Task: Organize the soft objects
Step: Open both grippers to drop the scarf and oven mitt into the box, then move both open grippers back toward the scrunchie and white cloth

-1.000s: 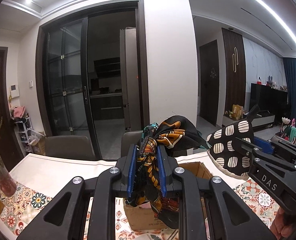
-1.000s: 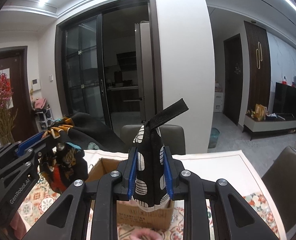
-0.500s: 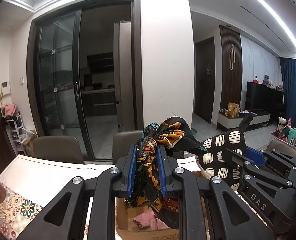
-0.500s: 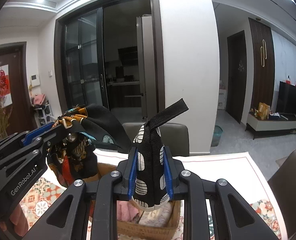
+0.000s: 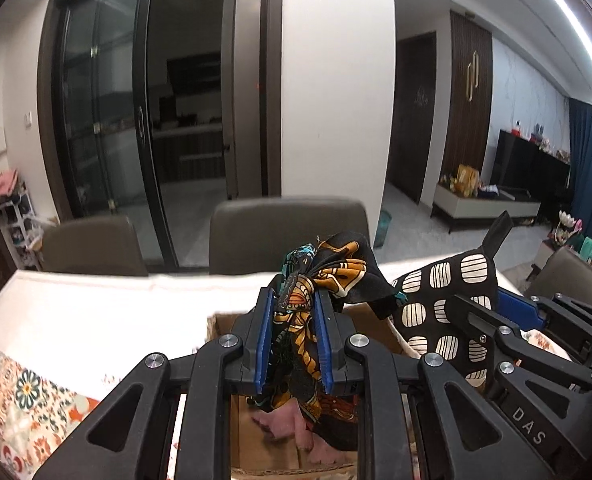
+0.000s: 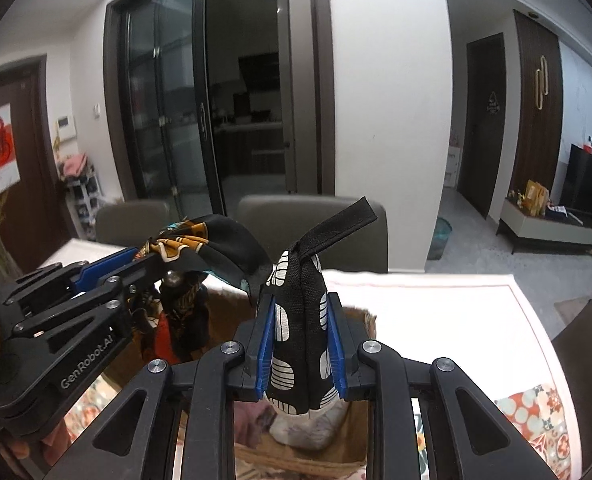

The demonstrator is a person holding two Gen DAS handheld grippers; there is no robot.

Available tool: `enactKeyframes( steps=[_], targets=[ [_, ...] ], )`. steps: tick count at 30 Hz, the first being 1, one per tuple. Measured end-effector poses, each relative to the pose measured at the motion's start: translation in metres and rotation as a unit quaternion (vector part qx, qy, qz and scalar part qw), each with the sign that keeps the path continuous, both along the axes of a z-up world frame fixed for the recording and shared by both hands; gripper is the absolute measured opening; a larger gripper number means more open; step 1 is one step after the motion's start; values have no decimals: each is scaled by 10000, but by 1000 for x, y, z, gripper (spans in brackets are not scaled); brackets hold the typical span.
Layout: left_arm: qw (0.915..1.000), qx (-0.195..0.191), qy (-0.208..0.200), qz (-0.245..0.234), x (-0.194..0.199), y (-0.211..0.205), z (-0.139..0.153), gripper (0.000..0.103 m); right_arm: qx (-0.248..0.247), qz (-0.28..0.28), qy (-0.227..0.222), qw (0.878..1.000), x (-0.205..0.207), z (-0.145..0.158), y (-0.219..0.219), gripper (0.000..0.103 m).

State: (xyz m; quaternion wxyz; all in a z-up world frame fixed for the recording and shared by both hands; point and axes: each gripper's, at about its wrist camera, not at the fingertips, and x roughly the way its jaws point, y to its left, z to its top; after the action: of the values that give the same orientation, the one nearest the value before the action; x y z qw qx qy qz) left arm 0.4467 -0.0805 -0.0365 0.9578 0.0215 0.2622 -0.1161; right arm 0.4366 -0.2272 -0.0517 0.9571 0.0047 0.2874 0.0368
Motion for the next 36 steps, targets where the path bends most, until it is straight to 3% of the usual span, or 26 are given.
enactKeyframes(
  steps=[6,13,16,19,36],
  targets=[
    [9987,76,501,-24,9,-3,-29,21,-101,107,319,9994,9,-20,4,25],
    [9961,282,830,-86,8,-7,-43,22,-145,178,641,9977,15,-41,2,25],
    [9955,348,878,-91,6,-7,-42,34,-62,168,751,9970,16,-46,-3,30],
    [9958,333,850,-71,5,-9,-36,49,11,110,768,9970,17,-45,-7,43],
    [9983,538,143,184,-56,5,-1,56,106,-378,179,9991,-43,4,-22,55]
  ],
)
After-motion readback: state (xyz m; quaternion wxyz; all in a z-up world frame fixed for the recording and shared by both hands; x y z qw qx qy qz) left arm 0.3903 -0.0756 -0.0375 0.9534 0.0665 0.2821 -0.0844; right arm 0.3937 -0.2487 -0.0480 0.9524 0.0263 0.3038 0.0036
